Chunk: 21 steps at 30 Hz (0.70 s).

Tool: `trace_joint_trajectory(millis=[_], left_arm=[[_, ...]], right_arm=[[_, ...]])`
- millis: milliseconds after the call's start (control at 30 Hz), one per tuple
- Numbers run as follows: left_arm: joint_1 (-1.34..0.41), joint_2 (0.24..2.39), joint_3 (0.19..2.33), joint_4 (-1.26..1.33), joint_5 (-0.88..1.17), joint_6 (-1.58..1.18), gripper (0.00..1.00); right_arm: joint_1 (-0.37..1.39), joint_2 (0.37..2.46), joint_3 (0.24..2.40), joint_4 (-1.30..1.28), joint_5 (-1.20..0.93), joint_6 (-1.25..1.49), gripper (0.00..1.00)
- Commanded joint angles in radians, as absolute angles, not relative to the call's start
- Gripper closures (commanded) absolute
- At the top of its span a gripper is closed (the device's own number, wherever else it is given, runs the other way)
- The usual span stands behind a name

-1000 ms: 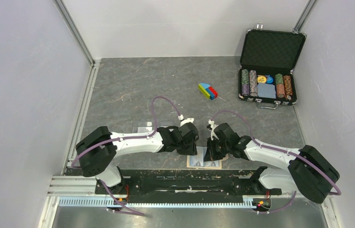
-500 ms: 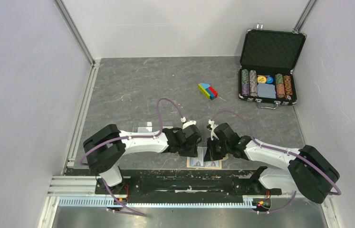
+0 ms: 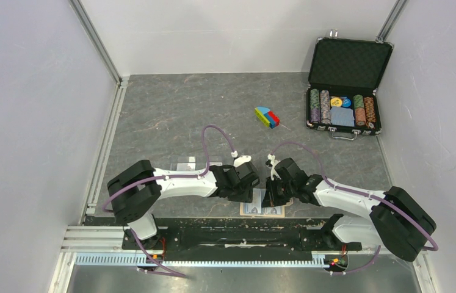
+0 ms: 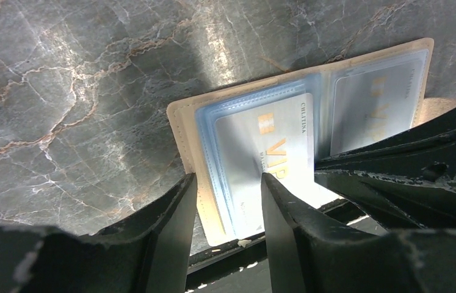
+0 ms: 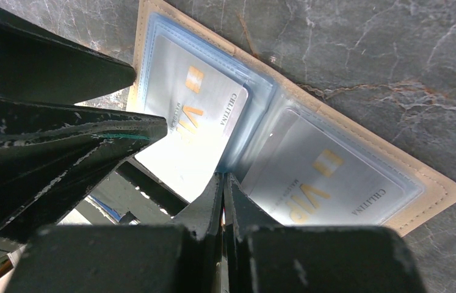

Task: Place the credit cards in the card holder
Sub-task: Turn over the card slot in the card holder.

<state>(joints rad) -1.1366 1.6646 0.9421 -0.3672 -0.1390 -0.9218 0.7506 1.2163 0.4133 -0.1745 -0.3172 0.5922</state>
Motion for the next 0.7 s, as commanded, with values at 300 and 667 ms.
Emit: trace_joint_trajectory(millis=[300, 667], left_arm=[[-1.159, 1.639, 0.97, -0.375, -0.163, -0.876, 0.61], [-1.159, 1.596, 0.987, -0.38, -0.17, -0.878, 0.61]], right_arm=[[0.761, 1.235, 0.416, -0.201, -0.302, 0.582, 1.0], [0.762, 1.241, 0.42, -0.201, -0.303, 0.58, 1.0]])
